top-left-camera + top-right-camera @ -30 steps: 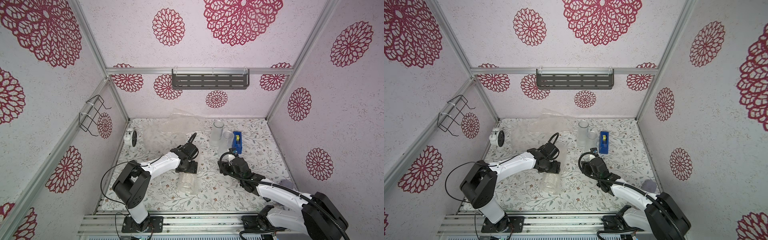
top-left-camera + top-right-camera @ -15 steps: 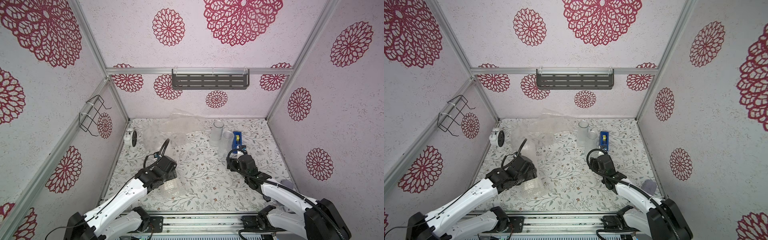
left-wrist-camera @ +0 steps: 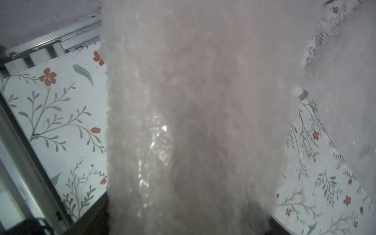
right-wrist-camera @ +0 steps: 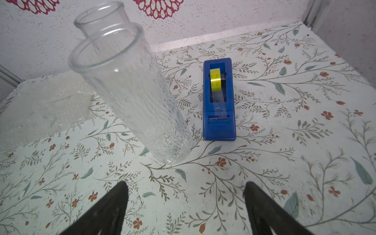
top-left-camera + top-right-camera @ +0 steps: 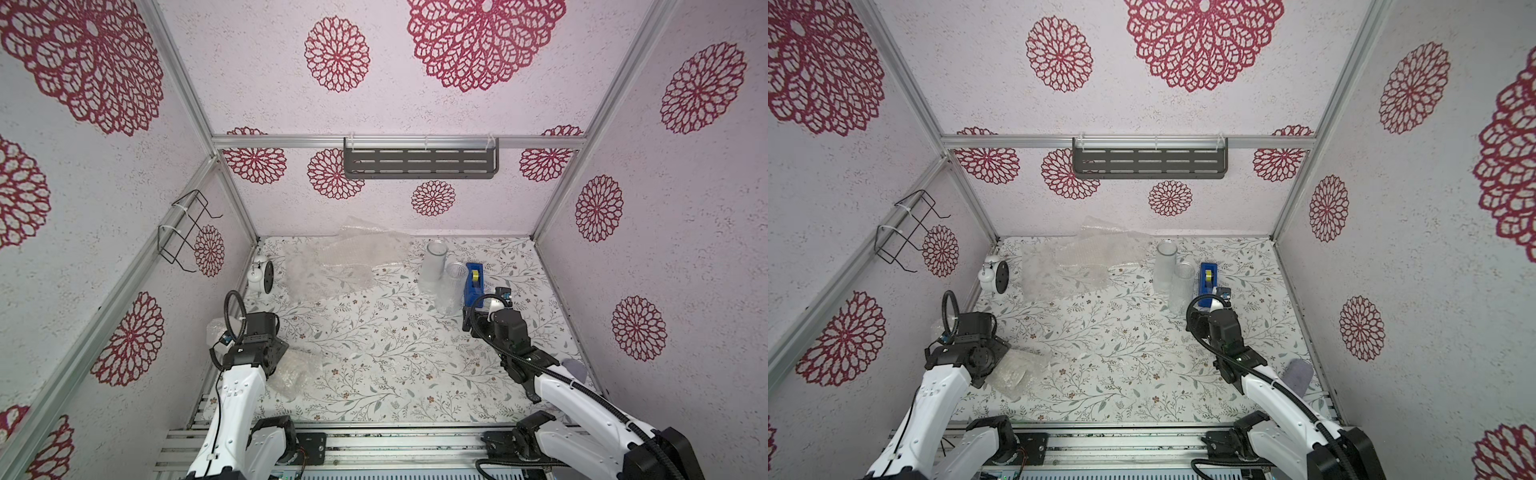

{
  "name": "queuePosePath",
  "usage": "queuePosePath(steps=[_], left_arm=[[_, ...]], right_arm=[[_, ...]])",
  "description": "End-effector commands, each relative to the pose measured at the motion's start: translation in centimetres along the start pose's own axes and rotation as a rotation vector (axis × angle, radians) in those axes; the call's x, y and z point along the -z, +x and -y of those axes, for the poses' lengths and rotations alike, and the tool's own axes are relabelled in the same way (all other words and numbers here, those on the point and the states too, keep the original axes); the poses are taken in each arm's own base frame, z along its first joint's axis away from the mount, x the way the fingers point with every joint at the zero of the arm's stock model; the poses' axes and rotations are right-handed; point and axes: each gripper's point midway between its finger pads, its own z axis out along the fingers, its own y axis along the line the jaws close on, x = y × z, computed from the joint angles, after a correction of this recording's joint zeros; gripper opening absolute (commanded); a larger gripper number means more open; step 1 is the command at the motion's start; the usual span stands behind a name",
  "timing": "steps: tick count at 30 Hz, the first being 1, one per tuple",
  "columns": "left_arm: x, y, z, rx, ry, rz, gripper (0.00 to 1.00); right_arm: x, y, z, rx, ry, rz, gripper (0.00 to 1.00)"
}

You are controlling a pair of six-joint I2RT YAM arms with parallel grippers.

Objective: Wrap vases in bubble wrap
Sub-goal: Place the wrapped vase at the center of the board, then pick up the bubble wrap from the bubble wrap.

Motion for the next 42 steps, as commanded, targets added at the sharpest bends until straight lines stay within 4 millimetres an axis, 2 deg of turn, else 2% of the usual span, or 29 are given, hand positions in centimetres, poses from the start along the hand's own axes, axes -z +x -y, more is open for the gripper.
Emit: queuePosePath(steps=[1,4,8,9,12,14,17,19,24,26,29,32,37,42], left_arm=[[-1.3,-2.6,2.7,0.050,0.108,0.026,0.57],[-2.6,-3.5,2.7,0.060,0.076,0.011,0.60],[-3.3,-4.1,2.8,0.072,0.071,0.011,0.65],[-3.3,-4.3,2.8,0.073,0.073,0.012,0.71],[-3.0,-4.2,2.8,0.073,0.079,0.008,0.98],[-2.5,-4.2,2.8,0.074,0.090,0.010,0.98],[-1.1,-4.1,3.2,0.069,0.124,0.009,0.98],[0.5,-4.1,3.6,0.066,0.157,0.027,0.98],[5.9,-3.6,6.9,0.001,0.299,0.120,0.98],[7.7,-3.3,9.0,-0.061,0.354,0.133,0.98],[9.8,-2.3,13.8,-0.206,0.438,0.150,0.98],[9.8,-0.7,19.1,-0.346,0.484,0.112,0.98],[5.5,1.2,26.6,-0.486,0.448,0.007,0.98],[1.0,-0.4,32.1,-0.471,0.400,-0.012,0.98]], right_arm=[[0.6,-0.4,1.3,-0.017,0.049,0.018,0.93],[0.8,-0.4,1.6,-0.028,0.049,0.013,0.93],[1.0,-0.5,2.3,-0.053,0.083,0.011,0.93],[1.1,-0.5,2.3,-0.057,0.085,0.009,0.93],[1.3,-0.7,2.4,-0.070,0.089,0.010,0.94],[1.4,-1.0,2.3,-0.072,0.086,0.017,0.94],[1.5,-1.4,1.8,-0.057,0.068,0.015,0.96],[1.4,-1.5,1.6,-0.051,0.059,0.009,0.99],[1.4,-2.0,0.8,-0.053,0.024,0.001,0.99],[1.4,-2.2,0.4,-0.063,0.008,0.003,0.99],[1.4,-2.5,0.1,-0.077,-0.012,0.011,0.98],[1.6,-2.7,-0.2,-0.086,-0.026,0.014,0.98],[2.1,-2.6,-0.2,-0.095,-0.036,0.006,0.97],[3.0,-2.2,0.0,-0.095,-0.041,0.001,0.96]])
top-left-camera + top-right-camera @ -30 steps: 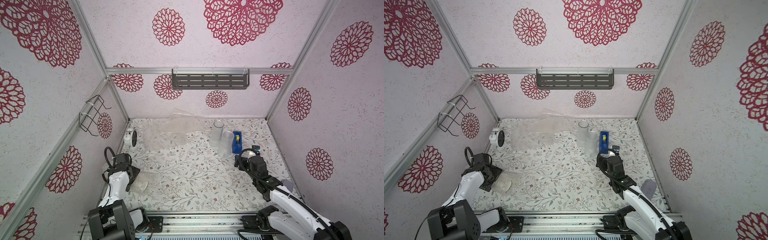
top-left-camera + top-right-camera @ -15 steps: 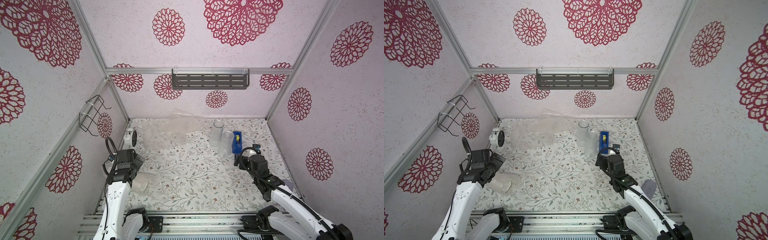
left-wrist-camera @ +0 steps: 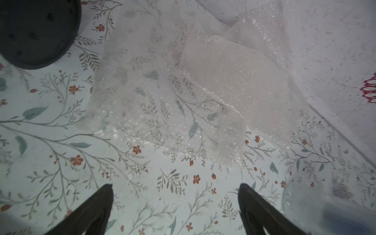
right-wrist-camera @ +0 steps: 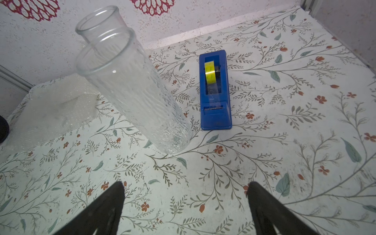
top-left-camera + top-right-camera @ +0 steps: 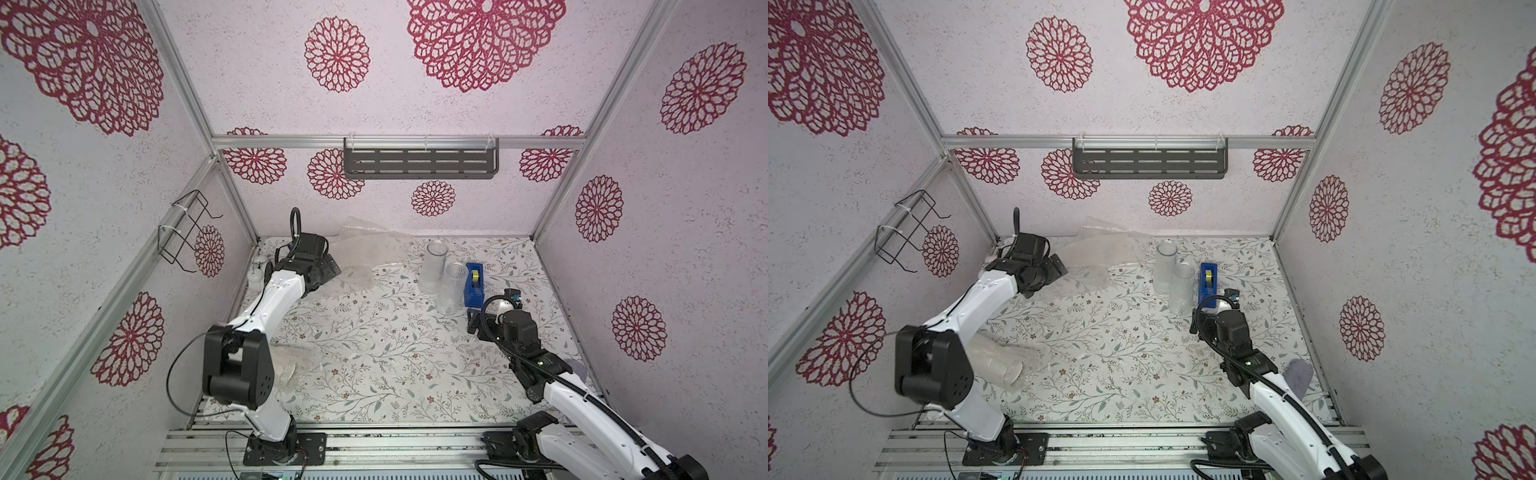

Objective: Wrap vases in bubble wrap
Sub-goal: Pick up the bubble wrap from the bubble wrap.

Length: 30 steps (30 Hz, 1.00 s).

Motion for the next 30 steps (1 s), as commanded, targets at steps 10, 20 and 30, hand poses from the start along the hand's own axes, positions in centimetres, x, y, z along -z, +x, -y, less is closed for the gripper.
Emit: queuePosePath(steps=[10,20,30], left_arm=[[-12.6,-6.6,1.6,0.107,0.042,-0.079,0.98],[-17.8,-7.1,3.7,0.073,0.188,-0.111,0.96],[-19.4,-6.7,5.9,0.089,0.291,-0.148,0.70]], right_arm=[[1.7,-0.3,0.5,-0.028,-0.001,0.028,0.96],[1.5,0.4,1.0,-0.015,0.016,0.012,0.96],[1.6,0.2,1.0,-0.021,0.020,0.013,0.96]])
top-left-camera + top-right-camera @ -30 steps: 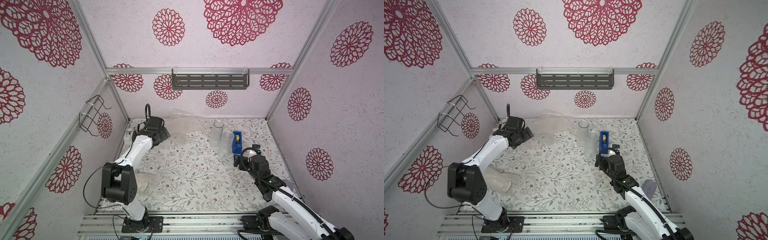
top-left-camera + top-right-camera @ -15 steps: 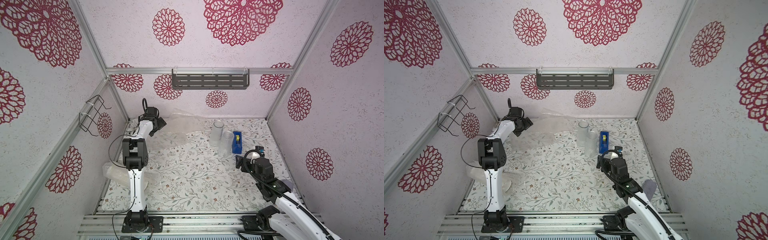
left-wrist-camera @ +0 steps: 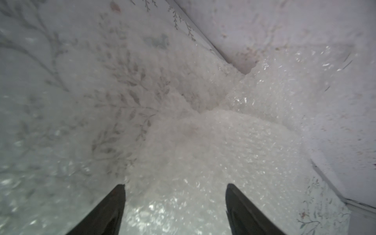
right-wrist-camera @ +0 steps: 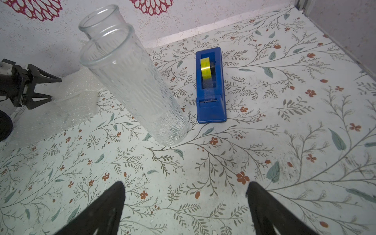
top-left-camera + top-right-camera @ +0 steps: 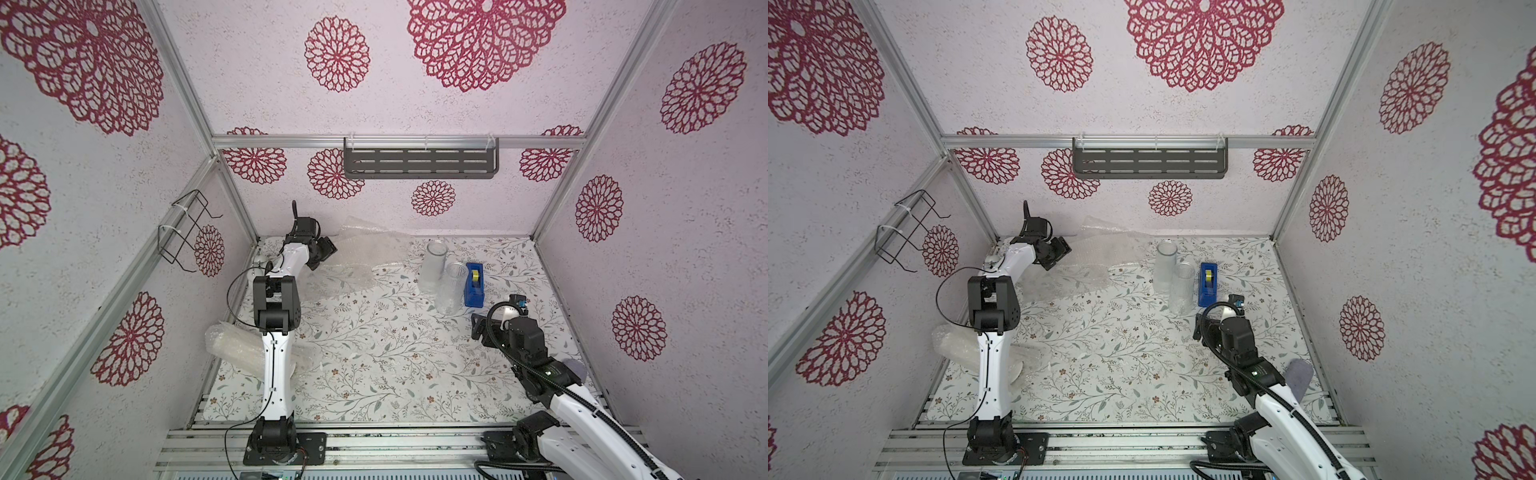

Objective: Wrap vases in bubble wrap
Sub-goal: Pick up the bubble wrap from the bubble wrap.

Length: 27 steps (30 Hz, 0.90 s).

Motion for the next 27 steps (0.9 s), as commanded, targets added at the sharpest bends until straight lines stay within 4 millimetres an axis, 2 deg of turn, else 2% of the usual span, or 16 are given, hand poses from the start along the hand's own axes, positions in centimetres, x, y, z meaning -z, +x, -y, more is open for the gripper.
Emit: queuePosePath(steps=[1,7,9,13,16,19,21,24,27], left_arm=[[-0.5,0.0,1.6,0.010,0.075,-0.022,0.66],[2.7,-1.2,5.4,-0.027,0.138,0.041,0.39],[4.2,-1.6,6.8,-0.047,0.154,0.060,0.26],[8.5,-1.7,10.2,-0.130,0.177,0.110,0.12],[12.5,-0.2,12.4,-0.187,0.190,0.151,0.03],[17.0,2.3,13.5,-0.234,0.222,0.219,0.02],[20.7,4.4,13.8,-0.255,0.251,0.266,0.01],[23.4,8.9,13.6,-0.317,0.273,0.268,0.01],[24.7,14.2,12.9,-0.422,0.270,0.240,0.01]], right_arm=[[0.4,-0.9,0.1,-0.024,0.011,0.026,0.95],[0.5,-1.1,0.0,-0.024,0.009,0.025,0.95],[0.5,-1.1,-0.1,-0.027,0.006,0.021,0.95],[0.5,-1.3,-0.3,-0.033,-0.006,0.024,0.95],[0.5,-1.5,-0.5,-0.033,-0.012,0.025,0.95],[0.3,-1.6,-0.7,-0.037,-0.019,0.026,0.95],[0.2,-1.6,-0.9,-0.039,-0.026,0.025,0.95],[-0.2,-1.5,-1.2,-0.037,-0.039,0.019,0.95],[-0.7,-1.3,-1.8,-0.036,-0.063,0.003,0.94]])
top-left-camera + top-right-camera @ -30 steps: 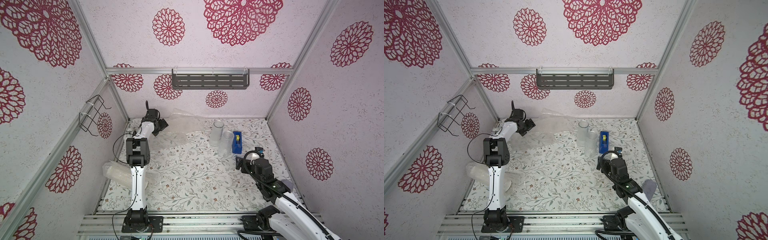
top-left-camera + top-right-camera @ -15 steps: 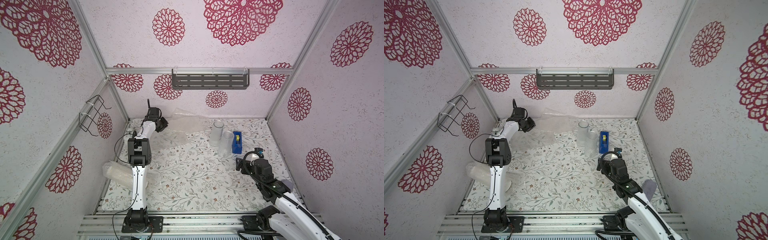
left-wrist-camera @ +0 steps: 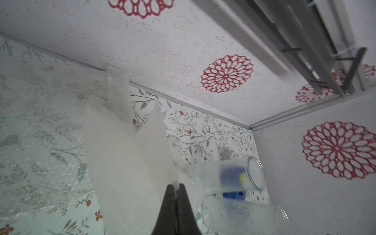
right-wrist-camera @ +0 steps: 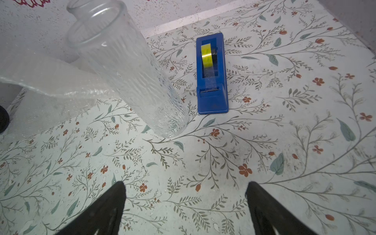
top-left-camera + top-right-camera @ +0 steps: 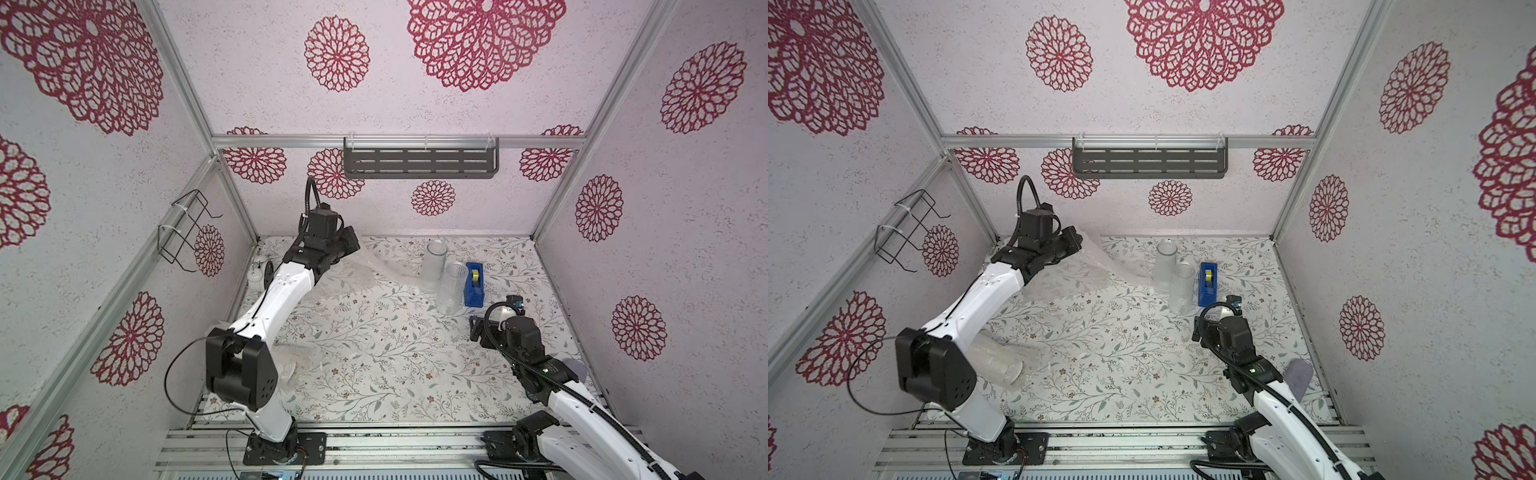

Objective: Wrap vases in bubble wrap
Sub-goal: Pick up the bubble wrap from the bubble wrap, then place the bubble wrap at the center of the board.

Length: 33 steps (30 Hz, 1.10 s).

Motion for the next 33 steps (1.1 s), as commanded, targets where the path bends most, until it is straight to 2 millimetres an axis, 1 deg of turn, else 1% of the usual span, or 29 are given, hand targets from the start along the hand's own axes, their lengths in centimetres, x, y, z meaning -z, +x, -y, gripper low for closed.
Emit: queuePosePath(steps=[1,5,7,9,12,13,14,15,17,19,20,21,22,25,28,29,31,33], left_arm=[[0.1,5.5,-1.2,-0.108,-0.054,-0.052,0.01],[2.1,12.0,-1.0,-0.223,-0.045,-0.114,0.02],[2.8,15.3,-0.3,-0.295,-0.004,-0.162,0.08],[3.6,18.7,0.5,-0.364,0.050,-0.205,0.11],[4.7,23.1,1.6,-0.433,0.128,-0.276,0.16],[4.9,24.1,1.8,-0.446,0.144,-0.300,0.19],[5.2,25.0,1.9,-0.454,0.153,-0.321,0.25],[5.5,25.6,1.8,-0.456,0.158,-0.334,0.33],[6.0,25.8,1.3,-0.438,0.152,-0.329,0.44],[6.3,24.8,0.3,-0.418,0.116,-0.279,0.55],[6.6,24.3,0.2,-0.403,0.116,-0.264,0.63],[6.9,23.7,0.0,-0.381,0.117,-0.248,0.68],[6.9,22.9,-0.3,-0.355,0.110,-0.229,0.70],[6.9,20.2,-1.4,-0.252,0.106,-0.190,0.71],[6.4,17.6,-2.5,-0.206,0.068,-0.134,0.78],[6.0,16.7,-3.4,-0.198,0.014,-0.126,0.81],[4.8,15.1,-6.0,-0.150,-0.098,-0.133,0.83],[3.0,14.1,-9.5,-0.071,-0.220,-0.173,0.85]], right_arm=[[0.0,-2.5,-1.9,-0.027,-0.071,0.053,0.94],[-0.7,-1.9,-2.9,-0.028,-0.116,0.017,0.92],[-1.1,-1.5,-3.1,-0.029,-0.125,-0.001,0.92],[-1.5,-1.1,-3.5,-0.032,-0.140,-0.018,0.91],[-1.9,-0.3,-3.9,-0.033,-0.148,-0.044,0.90],[-2.1,0.0,-4.1,-0.031,-0.146,-0.050,0.90],[-2.2,0.2,-4.2,-0.025,-0.143,-0.057,0.90],[-2.4,0.5,-4.4,-0.017,-0.138,-0.063,0.90],[-2.7,1.0,-4.9,0.000,-0.129,-0.073,0.90],[-3.0,1.4,-5.7,0.025,-0.125,-0.084,0.89],[-3.0,1.6,-6.2,0.041,-0.125,-0.087,0.89],[-3.1,1.7,-6.8,0.063,-0.125,-0.090,0.89],[-3.1,1.8,-7.3,0.082,-0.121,-0.091,0.89],[-3.3,2.0,-8.7,0.130,-0.119,-0.099,0.88],[-3.4,2.0,-10.0,0.149,-0.133,-0.097,0.87],[-3.4,2.1,-10.6,0.154,-0.143,-0.098,0.87],[-3.4,2.4,-12.0,0.170,-0.168,-0.100,0.86],[-3.4,3.0,-13.7,0.201,-0.187,-0.105,0.86]])
